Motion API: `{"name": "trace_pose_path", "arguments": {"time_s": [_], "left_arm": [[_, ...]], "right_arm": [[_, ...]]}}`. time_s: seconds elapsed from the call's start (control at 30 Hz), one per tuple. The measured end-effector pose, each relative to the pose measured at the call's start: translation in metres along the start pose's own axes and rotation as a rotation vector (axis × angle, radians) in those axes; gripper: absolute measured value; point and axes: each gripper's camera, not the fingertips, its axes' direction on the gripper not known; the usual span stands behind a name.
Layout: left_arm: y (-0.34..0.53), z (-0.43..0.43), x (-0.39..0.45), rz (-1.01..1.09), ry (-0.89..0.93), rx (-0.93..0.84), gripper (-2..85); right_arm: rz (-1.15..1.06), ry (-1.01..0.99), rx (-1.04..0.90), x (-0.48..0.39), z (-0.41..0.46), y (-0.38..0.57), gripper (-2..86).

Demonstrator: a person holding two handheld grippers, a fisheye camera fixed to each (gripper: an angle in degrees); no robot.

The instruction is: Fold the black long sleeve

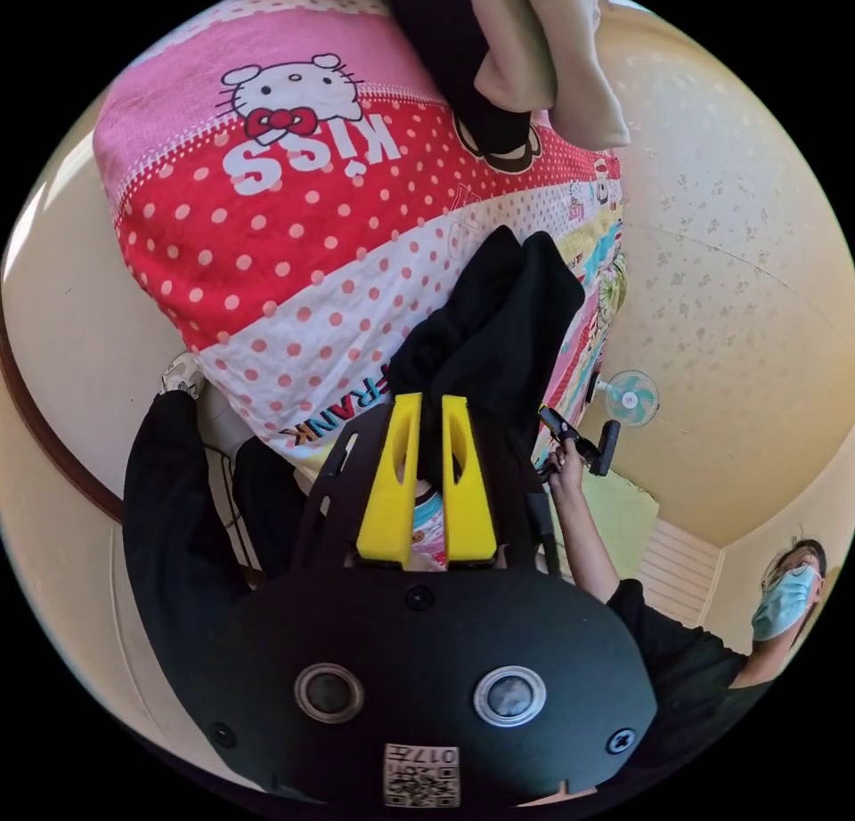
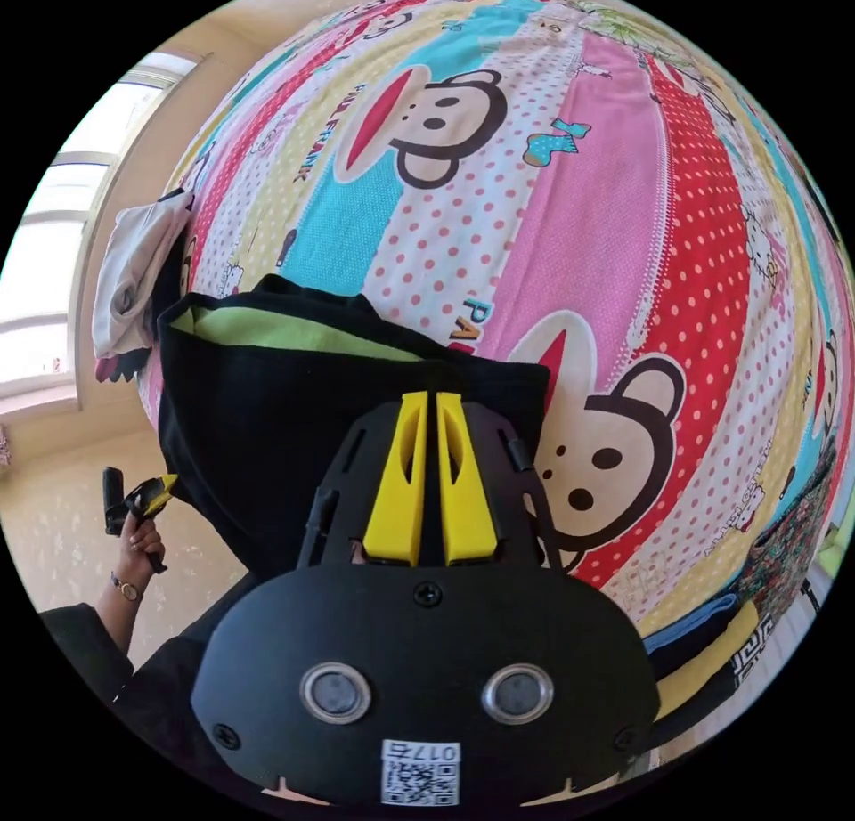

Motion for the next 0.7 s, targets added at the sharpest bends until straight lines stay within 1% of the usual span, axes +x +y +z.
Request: {"name": "trace_pose_path", "arguments": {"time_s": [0.03, 0.1, 0.13, 0.17, 0.2, 0.27, 0.33, 0.37, 0.4, 0.47, 0.5, 0.53, 0.57, 0.6, 0.63, 0.7], "left_arm": [[0.002, -0.001, 0.000, 0.002, 0.005, 0.005, 4.9], [0.008, -0.004, 0.001, 0.020, 0.027, 0.015, 5.1], [0.010, -0.005, 0.002, 0.026, 0.029, 0.019, 5.1], [0.013, -0.006, 0.003, 0.036, 0.026, 0.029, 5.3], [0.017, -0.006, 0.003, 0.030, 0.006, 0.041, 5.5], [0.022, -0.005, 0.000, 0.021, 0.009, 0.055, 6.0], [0.028, -0.003, -0.006, -0.016, 0.046, 0.068, 7.9], [0.032, -0.004, -0.010, -0.038, 0.074, 0.084, 10.2], [0.037, -0.005, -0.014, -0.055, 0.104, 0.104, 13.3], [0.042, -0.003, -0.021, -0.093, 0.134, 0.105, 15.7], [0.044, 0.001, -0.024, -0.098, 0.146, 0.083, 15.3], [0.044, 0.004, -0.025, -0.095, 0.146, 0.072, 15.2], [0.046, 0.008, -0.027, -0.095, 0.148, 0.057, 12.6], [0.048, 0.011, -0.029, -0.099, 0.169, 0.058, 10.4], [0.049, 0.011, -0.029, -0.105, 0.182, 0.063, 9.5], [0.054, 0.010, -0.029, -0.122, 0.212, 0.083, 6.9]], "right_arm": [[0.006, -0.026, 0.035, 0.004, -0.009, 0.005, 3.1], [0.041, -0.133, 0.179, 0.019, -0.044, 0.031, 2.8], [0.055, -0.148, 0.208, 0.023, -0.051, 0.038, 2.7], [0.092, -0.151, 0.254, 0.031, -0.059, 0.050, 2.8], [0.164, -0.087, 0.294, 0.040, -0.063, 0.062, 2.9], [0.234, -0.050, 0.315, 0.059, -0.058, 0.074, 3.3], [0.270, -0.199, 0.258, 0.083, -0.047, 0.077, 4.5], [0.280, -0.259, 0.293, 0.094, -0.052, 0.085, 5.9], [0.301, -0.262, 0.332, 0.101, -0.063, 0.095, 7.4], [0.332, -0.252, 0.346, 0.105, -0.075, 0.109, 8.8], [0.313, -0.262, 0.361, 0.102, -0.082, 0.121, 8.9], [0.283, -0.271, 0.363, 0.098, -0.084, 0.126, 8.6], [0.227, -0.259, 0.331, 0.090, -0.083, 0.134, 8.1], [0.209, -0.199, 0.269, 0.084, -0.078, 0.143, 7.8], [0.208, -0.172, 0.238, 0.082, -0.073, 0.148, 7.7], [0.161, -0.140, 0.092, 0.080, -0.050, 0.165, 6.0]]}}
